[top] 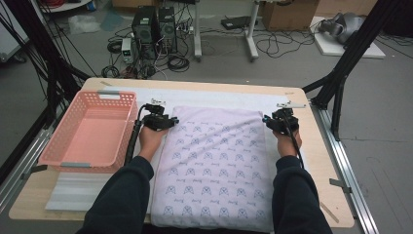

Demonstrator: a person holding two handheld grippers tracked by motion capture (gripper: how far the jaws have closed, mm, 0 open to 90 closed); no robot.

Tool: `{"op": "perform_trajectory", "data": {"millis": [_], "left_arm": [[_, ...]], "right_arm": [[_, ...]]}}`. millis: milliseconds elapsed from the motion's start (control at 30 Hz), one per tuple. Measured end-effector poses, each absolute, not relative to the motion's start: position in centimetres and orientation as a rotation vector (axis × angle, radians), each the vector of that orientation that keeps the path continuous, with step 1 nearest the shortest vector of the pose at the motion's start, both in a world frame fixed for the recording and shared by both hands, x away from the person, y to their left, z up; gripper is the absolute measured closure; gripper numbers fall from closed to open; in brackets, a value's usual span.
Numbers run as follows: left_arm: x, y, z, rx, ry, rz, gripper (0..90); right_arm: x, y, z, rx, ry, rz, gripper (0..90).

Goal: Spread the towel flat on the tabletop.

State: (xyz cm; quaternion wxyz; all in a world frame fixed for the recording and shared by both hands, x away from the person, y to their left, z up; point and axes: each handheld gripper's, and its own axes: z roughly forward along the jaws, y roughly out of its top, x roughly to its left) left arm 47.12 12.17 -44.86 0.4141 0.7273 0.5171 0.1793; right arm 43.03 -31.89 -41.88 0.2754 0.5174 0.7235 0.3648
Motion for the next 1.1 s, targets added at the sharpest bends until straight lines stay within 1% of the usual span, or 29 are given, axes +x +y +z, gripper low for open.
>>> {"op": "perform_trajectory", "data": {"millis": [67,100,133,167,200,267,300,333,367,400,433,467,533,600,633,667,733,800,900,933,967,1000,1033,1067,1100], "left_arm": [[48.0,11.8,-44.9,1.851,1.302,0.468,56.6],[48.2,11.6,-44.9,1.863,1.3,0.485,60.9],[48.2,11.6,-44.9,1.892,1.293,0.535,68.2],[48.2,11.7,-44.9,1.899,1.275,0.545,79.8],[48.3,11.9,-44.8,1.892,1.294,0.548,86.3],[48.3,12.2,-44.6,1.905,1.362,0.666,87.4],[48.3,12.7,-44.6,1.885,1.396,0.676,87.4],[48.4,13.2,-44.8,1.838,1.417,0.632,87.1],[48.4,13.3,-44.8,1.828,1.432,0.614,84.4],[48.4,13.4,-44.8,1.826,1.421,0.603,74.6],[48.4,13.5,-44.7,1.826,1.424,0.587,56.3],[48.3,13.5,-44.7,1.825,1.426,0.571,48.0],[47.9,13.6,-44.8,1.814,1.418,0.559,47.1],[47.7,13.6,-44.7,1.825,1.413,0.529,44.9],[47.6,13.6,-44.6,1.831,1.405,0.506,42.7],[47.5,13.5,-44.5,1.842,1.393,0.493,42.9],[47.2,13.3,-44.1,1.848,1.375,0.486,42.7],[47.0,13.2,-43.7,1.844,1.358,0.474,42.6],[46.5,12.9,-43.1,1.857,1.329,0.474,42.4],[46.4,12.8,-42.9,1.869,1.317,0.467,42.2],[46.2,12.7,-42.8,1.883,1.311,0.464,42.2],[45.8,12.6,-42.8,1.876,1.303,0.468,42.4],[45.4,12.7,-42.7,1.868,1.295,0.472,45.4],[45.1,12.7,-42.8,1.869,1.297,0.482,51.1],[44.8,12.9,-43.0,1.872,1.305,0.487,53.0]], "right_arm": [[42.1,-32.3,-42.0,1.386,1.955,0.995,60.0],[41.7,-32.5,-42.1,1.381,1.961,0.99,60.0],[41.4,-32.7,-42.2,1.38,1.964,0.993,60.0],[41.1,-32.9,-42.4,1.386,1.963,1.002,59.9],[41.1,-33.1,-42.4,1.398,1.977,0.996,59.4],[41.0,-33.1,-42.4,1.402,1.992,0.996,59.4],[40.9,-33.0,-42.3,1.4,1.993,0.996,59.5],[40.9,-32.9,-42.3,1.388,1.997,0.996,59.8],[40.9,-32.7,-42.3,1.38,2.003,0.996,59.8],[40.9,-32.5,-42.3,1.371,2.016,1.0,59.8],[40.9,-32.3,-42.4,1.377,2.029,1.004,59.8],[41.0,-32.0,-42.6,1.377,2.047,1.012,59.8],[41.2,-31.3,-43.1,1.378,2.091,1.007,60.5],[41.4,-30.6,-43.8,1.377,2.135,0.981,63.6],[41.6,-30.3,-44.2,1.394,2.161,0.972,67.1],[41.7,-30.1,-44.5,1.4,2.166,0.967,68.8],[41.8,-30.2,-44.5,1.4,2.165,0.99,87.9],[41.7,-30.2,-44.3,1.383,2.146,0.914,88.6],[41.6,-30.5,-44.3,1.424,2.107,0.89,87.9],[41.5,-30.5,-44.3,1.437,2.099,0.885,84.1],[41.4,-30.5,-44.2,1.433,2.093,0.872,74.8],[41.4,-30.5,-44.0,1.425,2.087,0.867,68.4],[41.2,-30.7,-43.8,1.429,2.085,0.89,66.8],[41.0,-30.9,-43.5,1.428,2.087,0.925,63.6],[40.8,-31.1,-43.0,1.416,2.085,0.936,61.1]]}}
